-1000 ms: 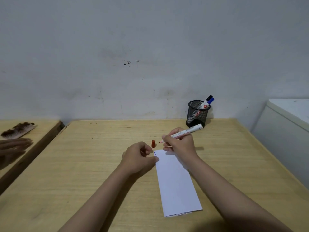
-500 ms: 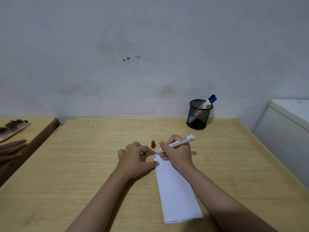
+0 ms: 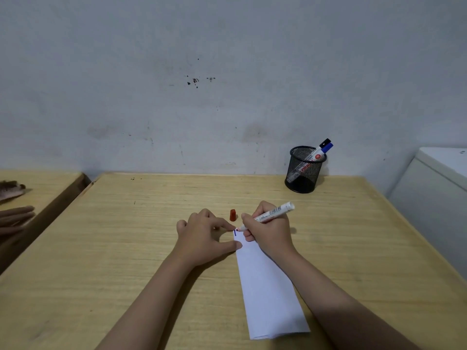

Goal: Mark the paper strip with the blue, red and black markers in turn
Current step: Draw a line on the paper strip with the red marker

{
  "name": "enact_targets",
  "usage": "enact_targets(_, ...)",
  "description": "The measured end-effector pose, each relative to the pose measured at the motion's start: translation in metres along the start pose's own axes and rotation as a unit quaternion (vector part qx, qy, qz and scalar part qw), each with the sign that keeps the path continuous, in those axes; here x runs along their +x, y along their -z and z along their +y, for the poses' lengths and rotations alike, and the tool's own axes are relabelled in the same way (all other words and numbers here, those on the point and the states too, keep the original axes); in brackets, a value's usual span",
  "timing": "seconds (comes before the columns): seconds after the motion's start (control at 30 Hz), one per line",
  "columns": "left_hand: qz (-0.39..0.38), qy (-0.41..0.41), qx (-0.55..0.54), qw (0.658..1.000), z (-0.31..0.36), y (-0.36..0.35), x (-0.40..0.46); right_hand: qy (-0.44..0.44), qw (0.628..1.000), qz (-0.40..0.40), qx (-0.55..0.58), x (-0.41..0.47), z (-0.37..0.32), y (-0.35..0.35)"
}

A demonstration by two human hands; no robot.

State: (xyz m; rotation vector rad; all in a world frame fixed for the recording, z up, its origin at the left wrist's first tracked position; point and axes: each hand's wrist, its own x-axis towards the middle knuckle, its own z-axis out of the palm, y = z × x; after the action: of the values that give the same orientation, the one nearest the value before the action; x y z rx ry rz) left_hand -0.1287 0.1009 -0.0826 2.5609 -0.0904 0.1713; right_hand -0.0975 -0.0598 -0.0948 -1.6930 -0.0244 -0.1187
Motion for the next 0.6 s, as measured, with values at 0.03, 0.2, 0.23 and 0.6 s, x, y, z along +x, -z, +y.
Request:
enact_targets(0.03, -0.001, 0.000, -0.001, 1.000, 0.0000, 0.0000, 0.0002, -0.002, 1.000, 0.001, -0.005, 0.0005, 0.0002, -0.0002)
enact_targets(0.2, -0.003, -0.001, 0.003, 1.000, 0.0007, 0.0002, 0.0007, -0.014, 1.000, -0.002, -0.017, 0.0000, -0.0050, -0.0005)
enact_targets(0.23, -0.002, 0.000, 0.006, 1.000, 0.0009, 0.0003, 0.0007, -0.018, 1.000, -0.005, -0.016, 0.0001, -0.0059, -0.0004)
enact_targets(0.6, 0.001, -0.003, 0.021, 1.000, 0.0012, -0.0004, 0.0005, -0.023, 0.997, 0.034, 0.060, 0.0004, -0.0037, 0.0029)
